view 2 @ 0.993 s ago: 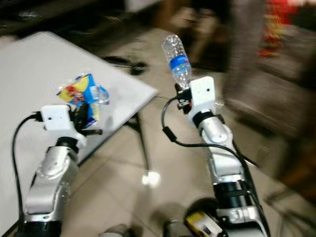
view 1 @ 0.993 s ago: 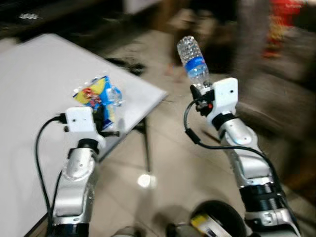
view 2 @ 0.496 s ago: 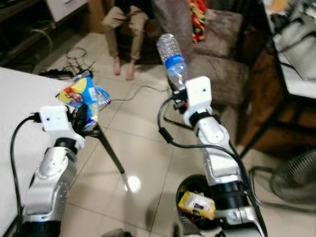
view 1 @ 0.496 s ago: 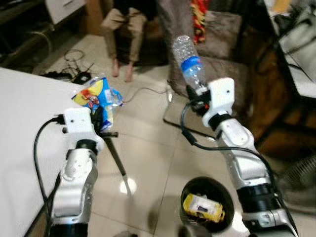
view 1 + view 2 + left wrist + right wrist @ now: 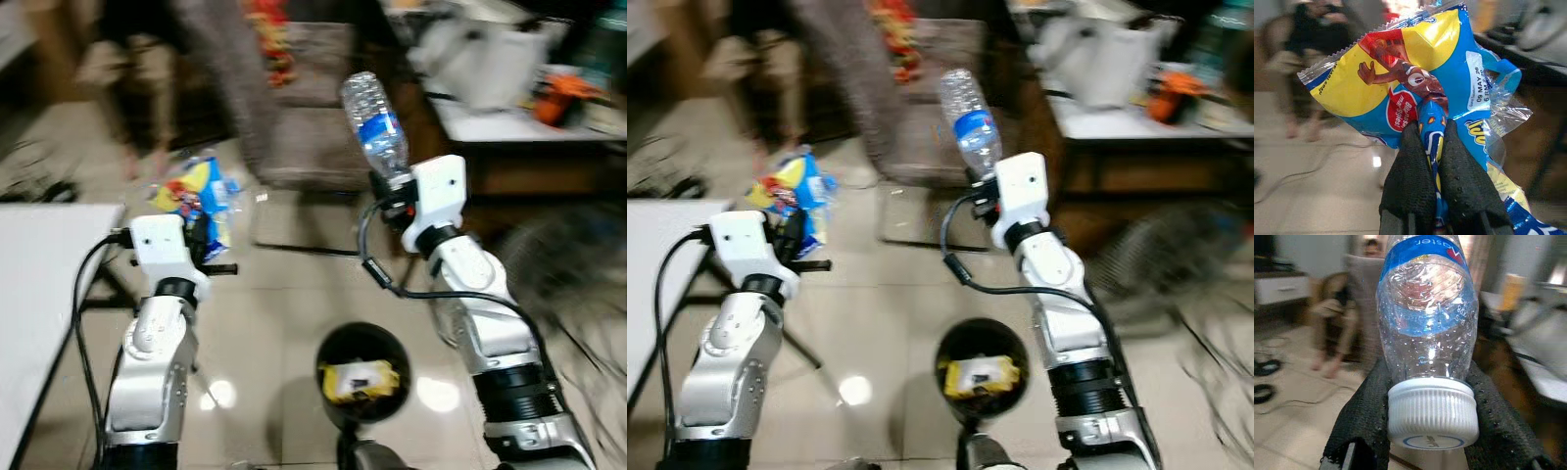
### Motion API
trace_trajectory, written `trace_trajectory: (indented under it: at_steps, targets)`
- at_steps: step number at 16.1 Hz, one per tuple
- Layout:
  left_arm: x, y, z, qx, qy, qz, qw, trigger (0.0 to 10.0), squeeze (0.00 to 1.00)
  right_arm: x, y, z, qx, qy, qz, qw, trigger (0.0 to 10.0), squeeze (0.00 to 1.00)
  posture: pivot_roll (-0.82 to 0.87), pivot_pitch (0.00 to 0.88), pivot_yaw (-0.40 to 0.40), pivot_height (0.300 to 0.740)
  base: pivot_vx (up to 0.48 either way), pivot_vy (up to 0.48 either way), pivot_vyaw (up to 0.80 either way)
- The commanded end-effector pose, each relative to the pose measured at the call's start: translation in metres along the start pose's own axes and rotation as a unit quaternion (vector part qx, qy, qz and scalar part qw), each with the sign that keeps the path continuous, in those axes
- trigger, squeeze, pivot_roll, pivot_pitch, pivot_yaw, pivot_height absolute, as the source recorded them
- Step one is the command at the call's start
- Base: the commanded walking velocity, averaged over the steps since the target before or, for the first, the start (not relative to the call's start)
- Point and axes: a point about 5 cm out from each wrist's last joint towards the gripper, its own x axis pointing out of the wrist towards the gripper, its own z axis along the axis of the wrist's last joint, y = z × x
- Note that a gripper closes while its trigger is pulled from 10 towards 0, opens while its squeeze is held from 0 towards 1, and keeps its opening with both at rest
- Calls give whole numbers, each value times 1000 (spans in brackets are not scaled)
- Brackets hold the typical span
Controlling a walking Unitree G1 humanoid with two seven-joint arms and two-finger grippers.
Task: Picking trash to rubbish bin
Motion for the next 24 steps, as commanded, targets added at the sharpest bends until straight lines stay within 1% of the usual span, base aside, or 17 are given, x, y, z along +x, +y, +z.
trace_trajectory:
  at_steps: [1,6,7,12,14,16,19,20,22,23,24]
  targets:
    - [-1,0,-4,-2,13,-3,1000,7725,0,-1,2,0,4,1,1,1000,10000,0,-90,116,48,740,0,0,-775]
    - [0,-2,-6,-5,18,-9,1000,8078,0,-1,2,-1,5,3,2,1000,10000,0,-93,118,48,740,0,0,-774]
    - [0,-2,-6,-5,20,-9,1000,8353,0,-1,2,-1,5,4,2,1000,10000,0,-93,118,48,740,0,0,-769]
    - [1,-1,-8,-2,29,-6,1000,8196,0,-1,4,-3,7,5,5,1000,10000,0,-92,120,50,740,0,0,0]
    - [2,1,-9,-1,31,-2,1000,8392,0,-1,5,-4,7,9,8,1000,10000,0,-92,120,50,740,0,0,0]
    - [2,3,-9,-1,33,1,999,8196,0,-1,6,-6,10,14,9,1000,10000,0,-91,122,50,740,0,0,0]
    - [3,5,-10,0,35,5,999,8314,0,-2,5,-7,9,16,8,1000,10000,0,-92,123,49,740,0,0,0]
    - [3,5,-10,0,36,5,999,8431,0,-2,5,-7,9,17,8,1000,10000,0,-92,123,49,740,0,0,0]
    - [4,4,-15,1,47,5,999,8980,0,-2,6,-10,11,25,9,1000,10000,0,-92,123,49,740,0,0,0]
    - [5,4,-20,1,61,3,998,9608,0,-2,7,-13,18,33,10,999,10000,0,-93,126,51,740,0,0,0]
    - [5,4,-22,2,66,2,998,9608,0,-2,8,-15,23,39,11,999,10000,0,-93,126,51,740,0,0,0]
